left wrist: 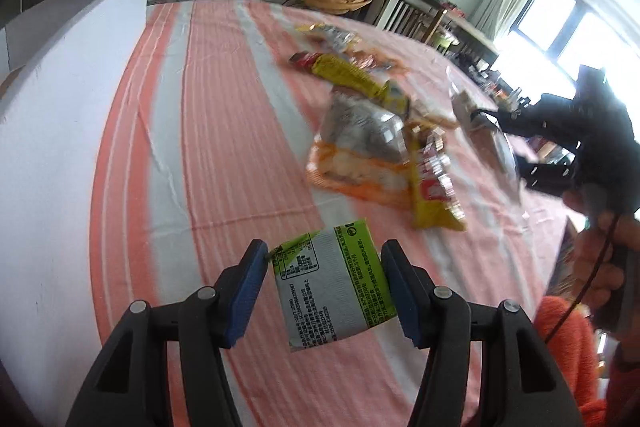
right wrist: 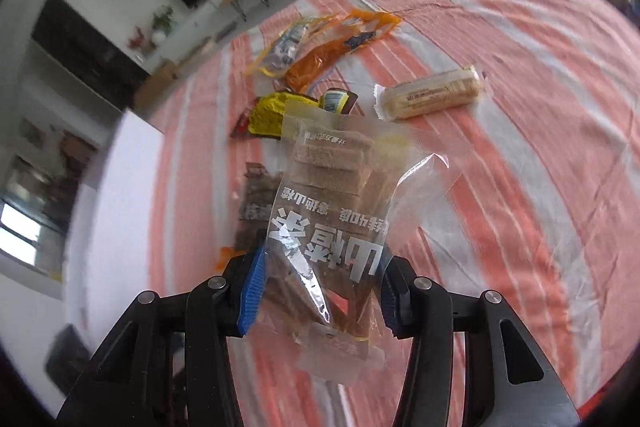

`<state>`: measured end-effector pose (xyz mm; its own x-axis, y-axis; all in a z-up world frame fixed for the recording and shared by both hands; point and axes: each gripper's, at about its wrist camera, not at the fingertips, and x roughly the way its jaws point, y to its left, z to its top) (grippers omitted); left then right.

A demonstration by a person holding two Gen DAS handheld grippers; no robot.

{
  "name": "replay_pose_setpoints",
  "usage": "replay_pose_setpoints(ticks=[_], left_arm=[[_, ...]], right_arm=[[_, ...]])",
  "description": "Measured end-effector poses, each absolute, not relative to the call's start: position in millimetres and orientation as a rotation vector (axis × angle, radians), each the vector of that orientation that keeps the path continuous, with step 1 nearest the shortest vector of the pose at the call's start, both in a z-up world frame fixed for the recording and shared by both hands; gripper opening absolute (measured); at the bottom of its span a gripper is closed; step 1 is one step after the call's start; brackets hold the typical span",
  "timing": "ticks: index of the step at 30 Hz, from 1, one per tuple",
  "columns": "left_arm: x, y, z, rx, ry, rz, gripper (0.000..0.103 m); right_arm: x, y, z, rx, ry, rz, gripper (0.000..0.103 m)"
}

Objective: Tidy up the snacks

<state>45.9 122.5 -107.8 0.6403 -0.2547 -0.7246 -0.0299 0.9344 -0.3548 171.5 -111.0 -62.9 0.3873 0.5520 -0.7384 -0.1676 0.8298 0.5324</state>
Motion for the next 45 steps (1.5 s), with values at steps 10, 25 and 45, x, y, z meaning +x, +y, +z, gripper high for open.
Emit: replay_pose_setpoints(ticks=[10,25,45], left_arm=[[7,146,-9,-0.409,0.712,-0.209,0.059],[-103,353,-7,-0.508,0.673,0.511,0.103],[11,171,15,-0.369,0.675,0.034,0.103]], right_arm=[[154,-107,-41,0.5,1.063,0.621,0.051],[53,162,43,0.16,1.05,1.203,0.084],[122,-101,-85,0.079,0.893,0.271,0.082]])
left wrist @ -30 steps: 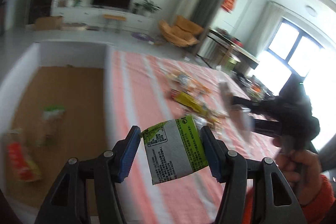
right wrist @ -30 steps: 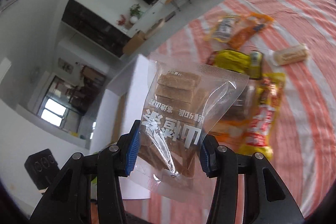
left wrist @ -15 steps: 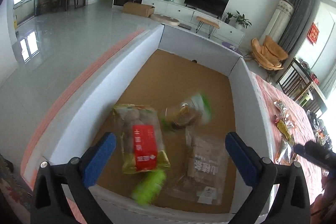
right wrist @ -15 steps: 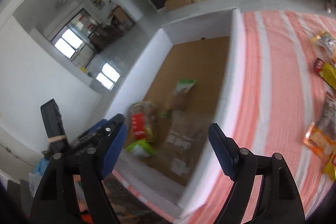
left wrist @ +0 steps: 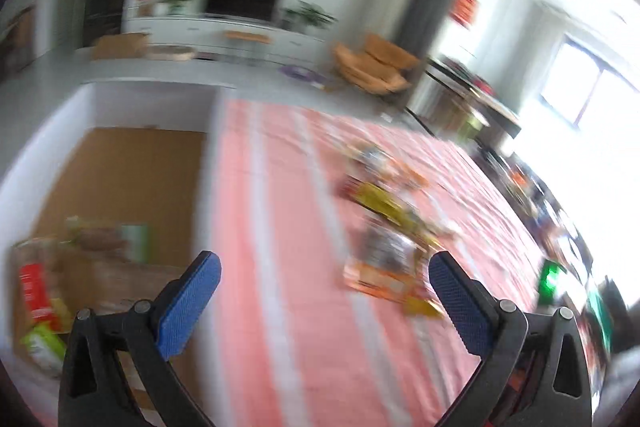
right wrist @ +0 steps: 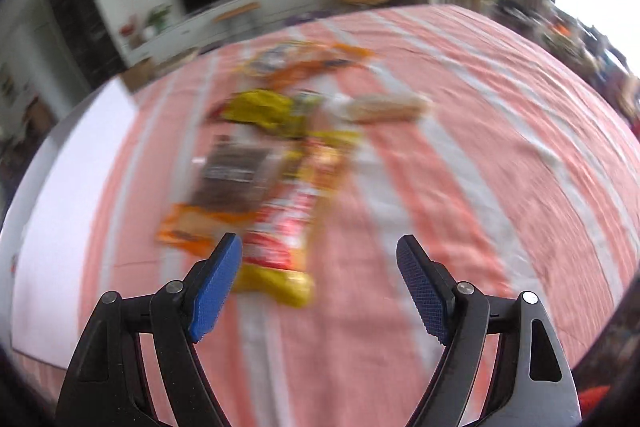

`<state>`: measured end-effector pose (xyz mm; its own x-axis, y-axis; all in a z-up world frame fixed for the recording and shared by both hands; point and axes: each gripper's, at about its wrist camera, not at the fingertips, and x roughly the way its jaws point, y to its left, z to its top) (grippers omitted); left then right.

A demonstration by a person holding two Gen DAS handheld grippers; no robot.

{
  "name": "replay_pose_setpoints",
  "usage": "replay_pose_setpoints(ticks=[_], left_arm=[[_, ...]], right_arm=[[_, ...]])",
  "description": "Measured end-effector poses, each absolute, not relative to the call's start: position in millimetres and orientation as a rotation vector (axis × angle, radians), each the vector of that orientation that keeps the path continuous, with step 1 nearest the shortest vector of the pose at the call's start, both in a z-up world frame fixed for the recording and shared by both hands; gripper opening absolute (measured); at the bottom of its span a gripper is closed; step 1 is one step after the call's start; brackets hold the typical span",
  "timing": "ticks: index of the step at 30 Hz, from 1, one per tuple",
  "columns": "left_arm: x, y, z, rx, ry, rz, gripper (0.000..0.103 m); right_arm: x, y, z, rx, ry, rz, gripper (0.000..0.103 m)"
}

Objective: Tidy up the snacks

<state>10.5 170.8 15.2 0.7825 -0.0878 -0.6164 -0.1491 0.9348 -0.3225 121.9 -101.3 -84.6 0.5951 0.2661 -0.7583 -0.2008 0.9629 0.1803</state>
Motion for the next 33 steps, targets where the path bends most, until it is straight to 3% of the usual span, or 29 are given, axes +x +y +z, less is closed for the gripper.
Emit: replay_pose_setpoints(ticks=[7,18,33], left_arm=[[59,78,-30,-0.212,0.808,-0.111,0.103],[92,71,-136,-0.141,0.956,-0.01,0.102],[94,61,-141,-0.03,0.949,0.015,0.103]], right_arm=[[112,-154,-100,0.193,0.912,0.195,0.082],[112,-142,-116,-0.003,0.917,0.074,0.082],[112,-141,-118,-0.026,0.917,0.068,0.091]])
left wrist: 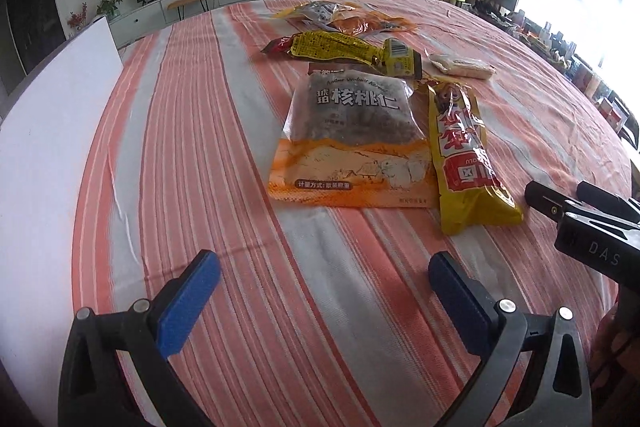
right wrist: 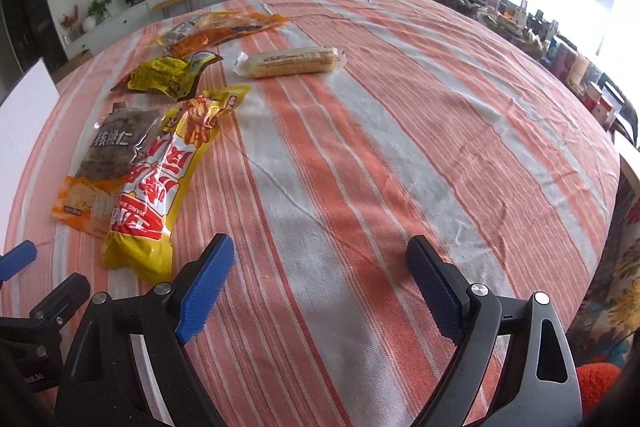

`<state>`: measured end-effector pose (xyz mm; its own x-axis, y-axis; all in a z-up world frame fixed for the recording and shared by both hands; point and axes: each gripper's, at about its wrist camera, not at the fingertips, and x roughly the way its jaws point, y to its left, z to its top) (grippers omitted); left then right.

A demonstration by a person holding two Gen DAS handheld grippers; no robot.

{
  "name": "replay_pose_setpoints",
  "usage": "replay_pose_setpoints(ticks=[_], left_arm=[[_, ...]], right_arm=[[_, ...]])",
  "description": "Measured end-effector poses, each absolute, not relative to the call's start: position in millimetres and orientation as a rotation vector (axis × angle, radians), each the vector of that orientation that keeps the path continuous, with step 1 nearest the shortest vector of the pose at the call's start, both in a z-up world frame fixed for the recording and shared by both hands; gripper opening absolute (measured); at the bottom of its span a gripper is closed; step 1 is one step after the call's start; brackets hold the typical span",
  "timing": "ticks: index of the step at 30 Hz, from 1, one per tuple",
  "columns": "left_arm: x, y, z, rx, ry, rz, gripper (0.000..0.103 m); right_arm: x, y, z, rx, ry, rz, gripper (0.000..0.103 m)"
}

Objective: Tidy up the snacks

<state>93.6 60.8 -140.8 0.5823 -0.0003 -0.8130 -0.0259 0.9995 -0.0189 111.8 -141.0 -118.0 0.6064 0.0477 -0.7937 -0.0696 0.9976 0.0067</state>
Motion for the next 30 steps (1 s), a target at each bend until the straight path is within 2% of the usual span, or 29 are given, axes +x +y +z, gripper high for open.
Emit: replay_pose_setpoints(ticks=[30], left_arm=[[93.4,59.3,-141.2,-0.023,0.95,0.016,0.103]], right_arm=[[111.7,-140.0,-117.8,-0.027,0.916,0.066,0.091]])
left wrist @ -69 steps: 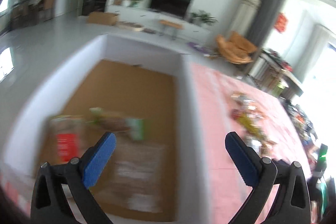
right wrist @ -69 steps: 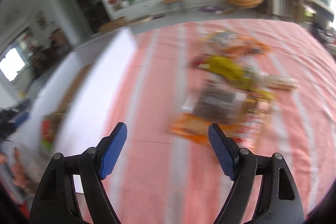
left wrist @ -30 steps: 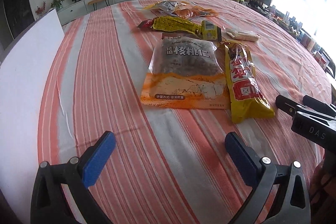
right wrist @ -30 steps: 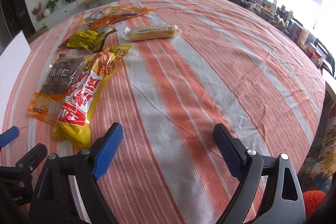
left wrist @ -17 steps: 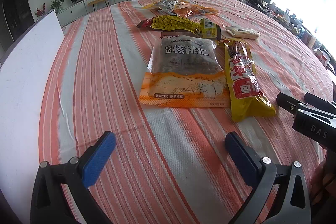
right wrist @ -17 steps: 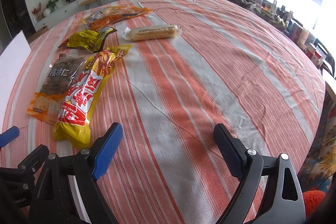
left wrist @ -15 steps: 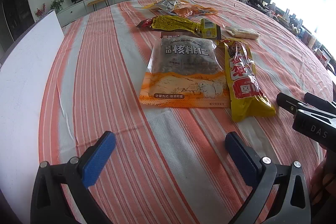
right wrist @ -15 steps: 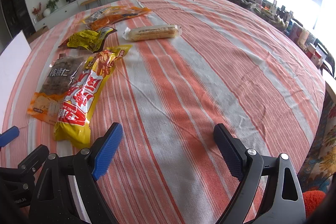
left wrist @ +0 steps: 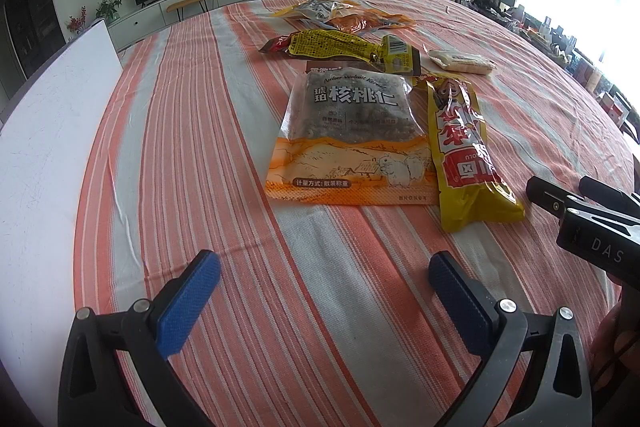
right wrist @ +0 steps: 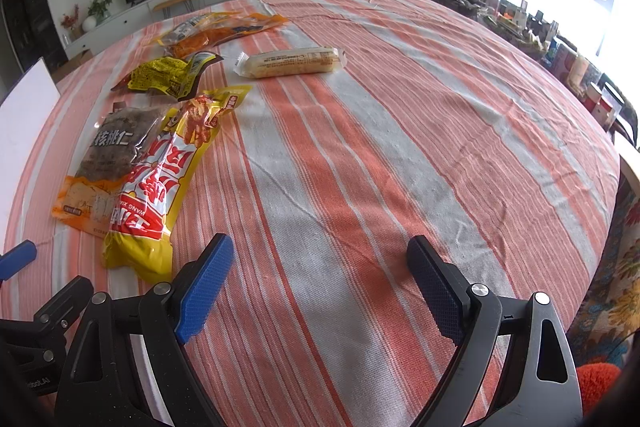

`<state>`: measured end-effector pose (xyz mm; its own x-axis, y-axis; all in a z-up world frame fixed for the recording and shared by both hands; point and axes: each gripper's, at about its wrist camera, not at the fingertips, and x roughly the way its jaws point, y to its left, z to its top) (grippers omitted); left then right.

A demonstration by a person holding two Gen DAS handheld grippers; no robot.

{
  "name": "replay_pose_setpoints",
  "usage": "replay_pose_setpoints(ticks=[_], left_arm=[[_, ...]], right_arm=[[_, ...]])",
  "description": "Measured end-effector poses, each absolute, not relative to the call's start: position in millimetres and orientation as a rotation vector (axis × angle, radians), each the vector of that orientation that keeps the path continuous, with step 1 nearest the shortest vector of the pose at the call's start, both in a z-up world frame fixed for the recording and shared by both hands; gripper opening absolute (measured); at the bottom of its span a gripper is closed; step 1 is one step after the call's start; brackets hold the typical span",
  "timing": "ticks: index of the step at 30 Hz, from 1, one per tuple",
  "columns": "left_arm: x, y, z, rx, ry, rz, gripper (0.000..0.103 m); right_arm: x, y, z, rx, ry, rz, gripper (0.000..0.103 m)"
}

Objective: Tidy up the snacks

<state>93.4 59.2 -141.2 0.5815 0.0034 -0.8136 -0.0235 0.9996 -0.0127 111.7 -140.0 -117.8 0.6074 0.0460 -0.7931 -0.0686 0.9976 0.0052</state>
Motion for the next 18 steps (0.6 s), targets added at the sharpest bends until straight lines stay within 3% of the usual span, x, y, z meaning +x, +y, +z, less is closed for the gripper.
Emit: replay_pose_setpoints(ticks=[18], left_arm=[[93.4,59.2,-141.2,-0.023,0.95,0.017,0.103]], right_arm=[[111.3,-139.7,-117.5,-0.027,0.915,0.065,0.091]])
